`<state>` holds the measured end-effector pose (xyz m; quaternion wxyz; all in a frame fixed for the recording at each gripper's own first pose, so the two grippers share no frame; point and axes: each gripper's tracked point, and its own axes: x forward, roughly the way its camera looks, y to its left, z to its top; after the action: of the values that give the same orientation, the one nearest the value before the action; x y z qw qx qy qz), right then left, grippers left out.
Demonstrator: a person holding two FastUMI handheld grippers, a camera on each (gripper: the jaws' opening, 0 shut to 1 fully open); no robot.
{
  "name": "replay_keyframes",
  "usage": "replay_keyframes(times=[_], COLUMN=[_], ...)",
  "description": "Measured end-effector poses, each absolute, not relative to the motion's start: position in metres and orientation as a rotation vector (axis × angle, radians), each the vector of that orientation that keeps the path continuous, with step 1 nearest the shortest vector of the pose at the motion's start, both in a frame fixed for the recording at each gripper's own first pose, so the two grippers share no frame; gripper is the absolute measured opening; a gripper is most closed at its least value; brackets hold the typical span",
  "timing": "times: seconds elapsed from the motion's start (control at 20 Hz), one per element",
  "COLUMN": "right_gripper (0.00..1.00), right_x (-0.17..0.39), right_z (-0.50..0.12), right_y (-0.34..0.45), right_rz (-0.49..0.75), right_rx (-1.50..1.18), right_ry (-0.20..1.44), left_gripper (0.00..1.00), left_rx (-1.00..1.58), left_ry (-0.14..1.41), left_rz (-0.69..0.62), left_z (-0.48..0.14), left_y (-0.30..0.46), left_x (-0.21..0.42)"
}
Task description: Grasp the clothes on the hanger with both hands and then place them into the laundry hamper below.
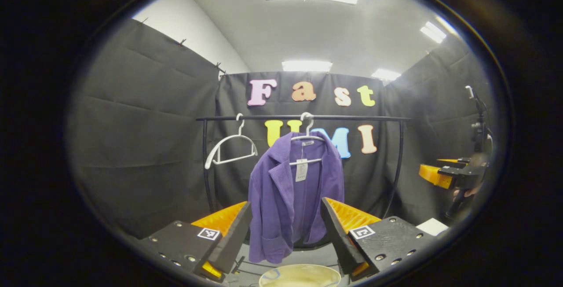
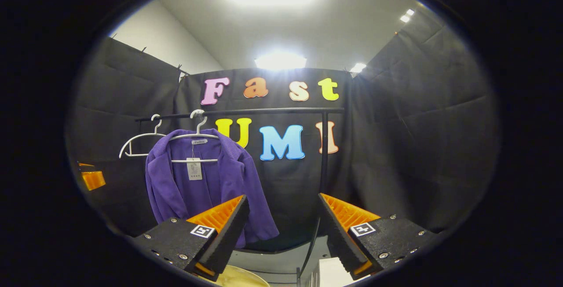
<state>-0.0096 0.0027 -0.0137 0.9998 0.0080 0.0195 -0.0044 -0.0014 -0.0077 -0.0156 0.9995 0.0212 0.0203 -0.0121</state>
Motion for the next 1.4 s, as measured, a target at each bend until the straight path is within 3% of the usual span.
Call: replay_keyframes(times=[0.7,0.9,0.95,1.4], right_gripper=[0.96,0.96,0.96,0.95], right_x=[0.003,0.031,0.040,0.137], right_z=[0.002,0.022,0.026,0.036], right_y=[0.031,0.050,0.055,0.115], right_rz=[0.045,0.087,0.099,0.277], right_rx=[-0.016,-0.027,-0.027,0.044], right_ry=[0.048,0.034,0.032,0.033], left_gripper=[0.96,0.96,0.90,0.90], left_rx=[0.032,0.019,0.004,-0.069], left_ry=[0.068,0.057,0.056,0.096], left_rz=[-0.001,0.015,0.012,0.127], left_z=[-0.014,0.000,0.000,0.002], left_y=[-0.005,-0.009,-0.013,-0.018], left_x=[0.011,0.027,0.034,0.134])
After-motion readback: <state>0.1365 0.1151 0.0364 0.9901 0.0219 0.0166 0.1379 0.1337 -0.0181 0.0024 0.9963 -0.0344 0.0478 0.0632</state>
